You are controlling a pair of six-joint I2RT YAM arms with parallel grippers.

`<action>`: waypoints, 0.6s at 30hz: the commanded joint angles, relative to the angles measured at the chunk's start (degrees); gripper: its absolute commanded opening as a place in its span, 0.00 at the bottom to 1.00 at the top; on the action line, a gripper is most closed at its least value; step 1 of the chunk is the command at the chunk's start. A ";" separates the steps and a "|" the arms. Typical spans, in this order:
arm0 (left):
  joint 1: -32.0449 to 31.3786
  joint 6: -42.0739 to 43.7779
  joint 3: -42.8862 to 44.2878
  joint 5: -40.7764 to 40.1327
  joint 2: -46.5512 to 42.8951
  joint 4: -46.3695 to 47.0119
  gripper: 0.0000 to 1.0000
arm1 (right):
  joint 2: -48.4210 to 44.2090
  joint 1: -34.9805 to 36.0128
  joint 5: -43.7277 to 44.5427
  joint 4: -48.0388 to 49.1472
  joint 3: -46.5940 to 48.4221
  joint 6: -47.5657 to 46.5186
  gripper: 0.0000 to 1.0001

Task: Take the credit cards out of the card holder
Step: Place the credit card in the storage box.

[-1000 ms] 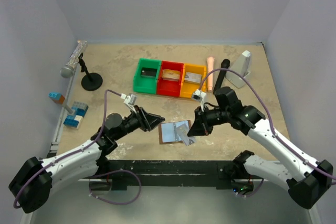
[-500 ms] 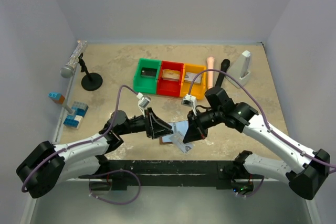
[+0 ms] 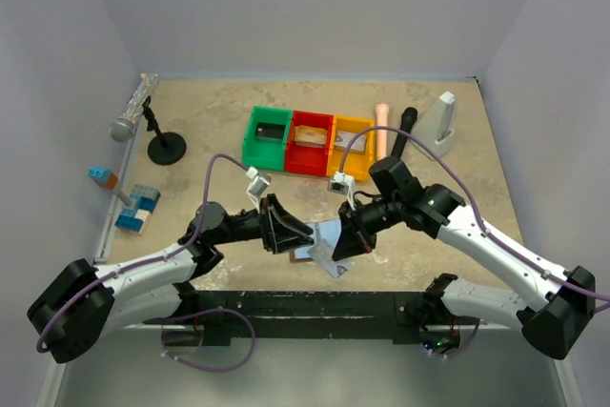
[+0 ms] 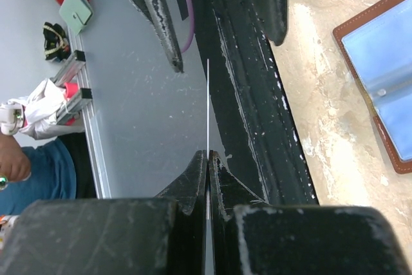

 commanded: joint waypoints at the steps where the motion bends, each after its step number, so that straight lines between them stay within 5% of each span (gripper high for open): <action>1: -0.77 -0.13 0.97 3.57 1.28 5.22 0.52 | 0.27 0.19 -2.04 0.06 2.40 -1.04 0.00; 11: -3.23 0.66 1.93 4.71 3.57 5.14 0.26 | 1.85 0.37 -3.10 -0.82 4.07 -1.83 0.00; 16: -3.23 -0.39 1.58 5.07 4.27 7.77 0.00 | 2.02 0.37 -2.93 -1.26 4.07 -2.10 0.00; 18: -3.23 -1.27 0.88 4.45 4.80 9.44 0.00 | 1.76 0.37 -1.35 -1.52 4.07 -2.01 0.00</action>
